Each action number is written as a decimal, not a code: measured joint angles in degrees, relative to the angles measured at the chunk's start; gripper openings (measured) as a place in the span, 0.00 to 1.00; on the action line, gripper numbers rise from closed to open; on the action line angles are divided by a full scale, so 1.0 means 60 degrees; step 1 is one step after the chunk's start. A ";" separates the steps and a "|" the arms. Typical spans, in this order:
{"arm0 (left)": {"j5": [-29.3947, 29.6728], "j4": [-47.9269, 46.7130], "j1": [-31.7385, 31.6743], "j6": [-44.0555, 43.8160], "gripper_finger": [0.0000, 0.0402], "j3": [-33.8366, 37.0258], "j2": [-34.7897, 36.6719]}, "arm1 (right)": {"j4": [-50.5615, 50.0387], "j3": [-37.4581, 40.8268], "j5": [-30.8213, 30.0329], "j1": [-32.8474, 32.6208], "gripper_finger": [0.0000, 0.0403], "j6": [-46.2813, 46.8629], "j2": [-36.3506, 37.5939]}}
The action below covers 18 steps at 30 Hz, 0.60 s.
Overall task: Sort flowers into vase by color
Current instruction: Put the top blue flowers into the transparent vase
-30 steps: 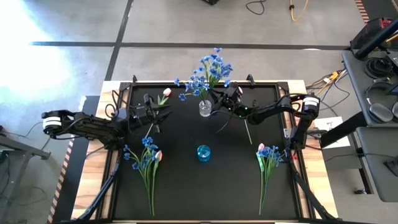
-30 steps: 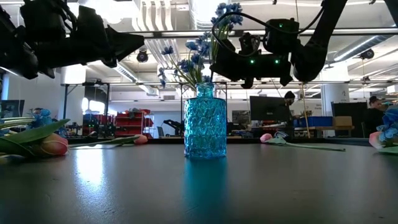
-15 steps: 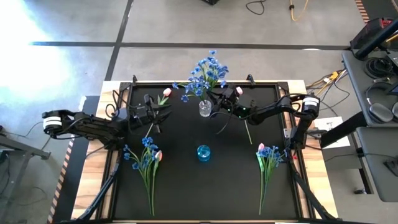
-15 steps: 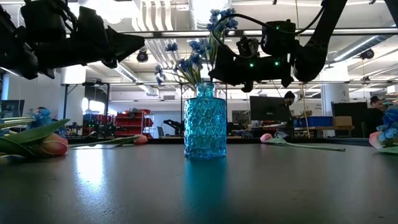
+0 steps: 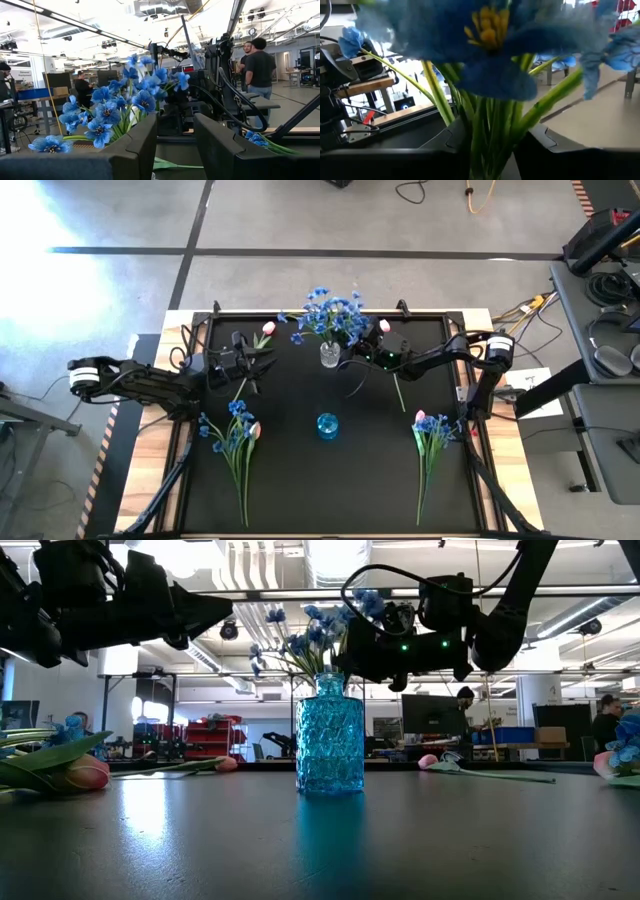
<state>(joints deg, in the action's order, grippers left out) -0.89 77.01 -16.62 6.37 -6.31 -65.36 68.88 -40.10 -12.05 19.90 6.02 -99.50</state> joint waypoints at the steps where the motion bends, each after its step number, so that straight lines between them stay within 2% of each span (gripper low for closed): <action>1: 0.0000 -0.0005 0.0000 0.0000 0.29 0.0002 0.0000 | -0.0024 0.0000 -0.0011 -0.0004 0.28 -0.0004 0.0003; 12: 0.0001 -0.0199 0.0000 -0.0004 0.29 0.0003 -0.0004 | -0.1321 0.0004 -0.0213 -0.0026 0.28 0.0248 0.0840; 18: 0.0000 -0.0228 0.0000 -0.0007 0.29 0.0004 -0.0004 | -0.3632 0.0004 -0.0543 -0.0026 0.39 0.0273 0.2021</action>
<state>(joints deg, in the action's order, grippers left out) -0.89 75.64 -16.62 6.33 -6.28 -65.39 47.09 -40.07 -15.31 19.75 7.66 -87.38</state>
